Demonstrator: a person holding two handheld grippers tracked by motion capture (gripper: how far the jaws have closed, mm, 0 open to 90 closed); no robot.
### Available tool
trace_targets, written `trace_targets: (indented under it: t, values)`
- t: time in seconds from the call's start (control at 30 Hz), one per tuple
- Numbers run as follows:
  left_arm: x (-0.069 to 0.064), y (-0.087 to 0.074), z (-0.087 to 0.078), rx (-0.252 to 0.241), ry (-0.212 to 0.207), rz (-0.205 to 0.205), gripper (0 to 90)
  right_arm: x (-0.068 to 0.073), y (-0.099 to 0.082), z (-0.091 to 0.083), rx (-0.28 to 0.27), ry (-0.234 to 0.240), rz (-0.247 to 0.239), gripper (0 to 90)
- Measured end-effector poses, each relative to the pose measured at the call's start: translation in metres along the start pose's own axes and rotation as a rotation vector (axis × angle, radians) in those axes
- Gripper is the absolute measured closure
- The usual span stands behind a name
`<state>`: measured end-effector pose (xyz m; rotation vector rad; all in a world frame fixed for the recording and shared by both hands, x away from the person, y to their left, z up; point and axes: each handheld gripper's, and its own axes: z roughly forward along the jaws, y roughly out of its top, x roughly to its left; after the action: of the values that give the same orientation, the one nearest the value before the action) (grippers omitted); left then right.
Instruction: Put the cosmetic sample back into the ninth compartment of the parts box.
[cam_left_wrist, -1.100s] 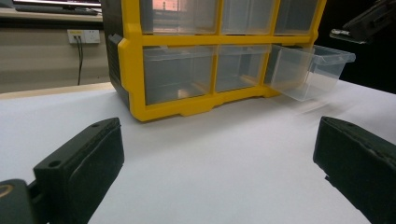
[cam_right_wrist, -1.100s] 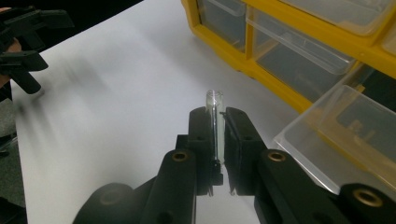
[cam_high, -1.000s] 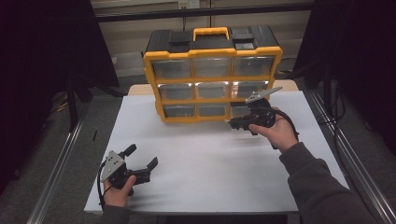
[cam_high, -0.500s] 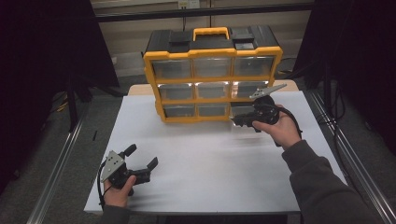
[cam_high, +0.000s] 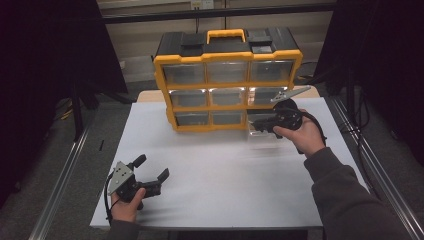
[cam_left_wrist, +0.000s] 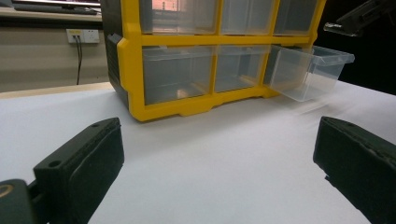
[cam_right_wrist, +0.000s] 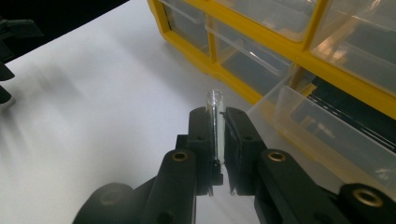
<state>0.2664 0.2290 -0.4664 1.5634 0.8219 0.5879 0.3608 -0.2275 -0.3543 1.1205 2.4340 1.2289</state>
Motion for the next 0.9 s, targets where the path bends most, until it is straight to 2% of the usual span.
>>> trace_targets:
  t: [0.43, 0.47, 0.53, 0.63, 0.7, 0.77, 0.9]
  values:
    - [0.0, 0.0, 0.0, 0.0, -0.001, -0.005, 2.0, -0.005, 0.001, -0.002, 0.005, -0.03, 0.008, 81.4]
    - [0.0, 0.0, 0.0, 0.001, -0.001, 0.006, 2.0, -0.006, 0.001, -0.002, 0.008, -0.029, 0.0, 81.4]
    - [-0.001, 0.0, 0.0, -0.001, 0.0, -0.004, 2.0, -0.008, 0.002, -0.002, 0.004, -0.03, -0.003, 81.5]
    - [0.0, 0.0, 0.0, 0.0, 0.0, -0.004, 2.0, -0.01, 0.001, -0.003, 0.01, -0.041, 0.003, 81.5]
    - [0.001, 0.0, 0.0, 0.002, 0.002, 0.016, 2.0, -0.012, 0.001, -0.003, 0.009, -0.04, 0.005, 81.5]
    - [0.001, 0.0, 0.0, 0.002, 0.002, 0.015, 2.0, -0.013, 0.001, -0.003, 0.011, -0.044, 0.019, 81.5]
    - [0.001, 0.0, 0.0, 0.001, -0.002, 0.008, 2.0, -0.016, 0.0, -0.003, 0.017, -0.059, 0.017, 81.4]
